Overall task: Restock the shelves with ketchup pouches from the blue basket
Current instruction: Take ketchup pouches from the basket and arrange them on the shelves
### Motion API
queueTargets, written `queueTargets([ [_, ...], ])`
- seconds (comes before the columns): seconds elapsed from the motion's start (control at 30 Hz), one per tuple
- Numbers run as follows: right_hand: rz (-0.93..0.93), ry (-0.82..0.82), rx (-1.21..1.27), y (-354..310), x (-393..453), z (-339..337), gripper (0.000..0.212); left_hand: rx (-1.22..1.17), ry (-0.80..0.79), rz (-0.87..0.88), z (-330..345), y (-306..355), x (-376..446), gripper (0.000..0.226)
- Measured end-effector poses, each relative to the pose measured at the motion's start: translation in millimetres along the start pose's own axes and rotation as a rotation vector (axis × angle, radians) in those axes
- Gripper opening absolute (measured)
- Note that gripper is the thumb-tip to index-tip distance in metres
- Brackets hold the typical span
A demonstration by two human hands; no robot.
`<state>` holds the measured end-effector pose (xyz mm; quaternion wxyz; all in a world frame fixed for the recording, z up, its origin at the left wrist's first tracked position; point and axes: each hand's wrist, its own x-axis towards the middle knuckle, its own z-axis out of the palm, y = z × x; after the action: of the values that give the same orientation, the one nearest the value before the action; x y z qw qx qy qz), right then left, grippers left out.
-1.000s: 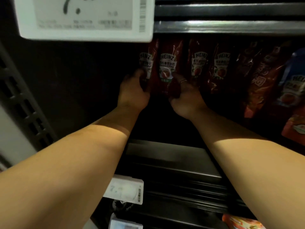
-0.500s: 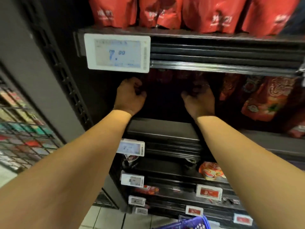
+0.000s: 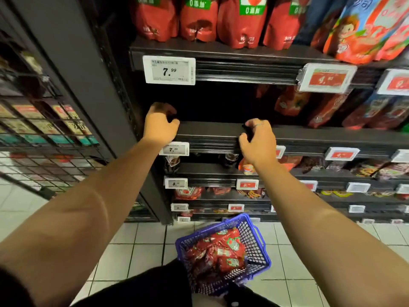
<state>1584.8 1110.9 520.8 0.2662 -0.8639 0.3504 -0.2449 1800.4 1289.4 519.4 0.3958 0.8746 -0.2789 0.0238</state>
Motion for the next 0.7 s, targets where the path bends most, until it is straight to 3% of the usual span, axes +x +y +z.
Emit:
queueTargets([
  [0.1,-0.034,0.011,0.114,9,-27,-11,0.029,-0.056,-0.001,0.032,-10,0,-31,0.018],
  [0.23,-0.189,0.082,0.17,39,-66,-18,0.026,-0.04,0.091,0.21,-17,-2,-80,0.018],
  [0.33,-0.17,-0.034,0.152,86,-94,-8,0.024,0.001,0.142,0.199,-7,-7,-123,0.018],
  [0.43,0.035,-0.339,0.118,141,-116,6,0.022,0.032,0.132,0.011,14,-28,-177,0.022],
  [0.6,0.287,-0.665,0.104,206,-157,12,0.011,-0.028,-0.194,-0.531,62,-45,-276,0.014],
  [0.7,0.36,-0.832,-0.071,226,-173,23,0.02,-0.004,-0.324,-0.661,88,-45,-318,0.013],
])
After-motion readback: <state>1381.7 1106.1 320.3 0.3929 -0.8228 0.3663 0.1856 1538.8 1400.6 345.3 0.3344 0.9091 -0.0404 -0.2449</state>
